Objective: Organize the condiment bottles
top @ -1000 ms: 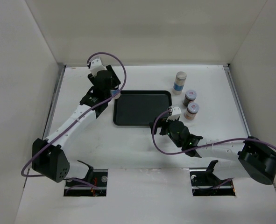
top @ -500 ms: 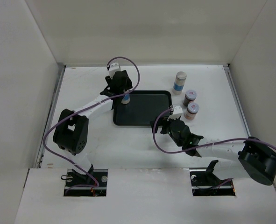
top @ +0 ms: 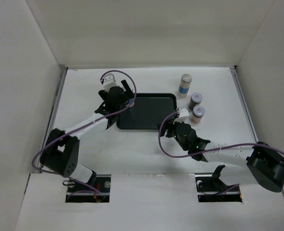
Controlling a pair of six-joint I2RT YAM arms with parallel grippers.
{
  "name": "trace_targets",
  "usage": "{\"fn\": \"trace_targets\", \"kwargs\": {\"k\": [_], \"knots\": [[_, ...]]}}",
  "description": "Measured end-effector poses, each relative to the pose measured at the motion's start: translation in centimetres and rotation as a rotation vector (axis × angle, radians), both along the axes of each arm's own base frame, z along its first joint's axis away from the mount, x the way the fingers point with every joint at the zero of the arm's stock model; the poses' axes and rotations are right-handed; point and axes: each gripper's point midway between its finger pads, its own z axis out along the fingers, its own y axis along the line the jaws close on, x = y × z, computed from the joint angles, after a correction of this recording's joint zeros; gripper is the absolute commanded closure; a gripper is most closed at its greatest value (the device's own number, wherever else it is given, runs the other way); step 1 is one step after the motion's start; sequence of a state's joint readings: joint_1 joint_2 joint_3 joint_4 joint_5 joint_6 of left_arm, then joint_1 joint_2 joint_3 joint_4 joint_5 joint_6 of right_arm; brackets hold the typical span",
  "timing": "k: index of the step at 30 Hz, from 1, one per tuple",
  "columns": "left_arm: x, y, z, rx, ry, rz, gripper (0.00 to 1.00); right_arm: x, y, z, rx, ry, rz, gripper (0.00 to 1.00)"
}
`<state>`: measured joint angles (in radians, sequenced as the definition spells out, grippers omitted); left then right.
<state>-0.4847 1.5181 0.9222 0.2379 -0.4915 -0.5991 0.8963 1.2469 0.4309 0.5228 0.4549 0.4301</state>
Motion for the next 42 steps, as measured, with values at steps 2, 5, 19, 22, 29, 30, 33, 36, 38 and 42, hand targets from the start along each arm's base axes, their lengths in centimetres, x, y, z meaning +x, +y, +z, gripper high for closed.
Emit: {"fn": "trace_targets", "kwargs": {"k": [2, 5, 19, 22, 29, 30, 33, 36, 38, 42], "knots": [[-1.6, 1.1, 1.3, -0.034, -0.050, 0.020, 0.02, 0.0, -0.1, 0.4, 0.005, -0.007, 0.000, 0.61], [-4.1, 3.2, 3.7, -0.100, -0.142, 0.063, 0.23, -0.1, -0.4, 1.4, 0.025, -0.020, -0.008, 0.77], [-11.9, 9.7, -6.5, -0.295, -0.044, 0.195, 0.50, 5.9, -15.3, 6.3, -0.117, 0.006, -0.584, 0.00], [-12.8, 9.6, -8.3, -0.314, -0.021, 0.186, 0.49, 6.3, -18.4, 4.2, -0.195, 0.072, -0.673, 0.00], [-12.7, 7.9, -8.0, -0.363, -0.050, 0.127, 0.48, 7.5, -20.6, -0.7, -0.317, 0.223, -0.720, 0.00], [-12.6, 7.6, -7.9, -0.368, -0.053, 0.118, 0.48, 7.7, -20.5, -1.1, -0.319, 0.235, -0.711, 0.00], [-12.6, 7.4, -7.8, -0.375, -0.058, 0.111, 0.48, 8.5, -20.1, -2.4, -0.323, 0.270, -0.682, 0.05], [-12.5, 7.4, -7.6, -0.378, -0.065, 0.110, 0.48, 9.1, -20.2, -3.3, -0.321, 0.284, -0.670, 0.27], [-12.4, 7.4, -7.5, -0.381, -0.070, 0.110, 0.48, 9.5, -20.3, -3.3, -0.310, 0.278, -0.669, 0.34], [-12.4, 7.5, -7.3, -0.382, -0.074, 0.110, 0.47, 8.7, -19.7, -2.2, -0.326, 0.239, -0.649, 0.38]]}}
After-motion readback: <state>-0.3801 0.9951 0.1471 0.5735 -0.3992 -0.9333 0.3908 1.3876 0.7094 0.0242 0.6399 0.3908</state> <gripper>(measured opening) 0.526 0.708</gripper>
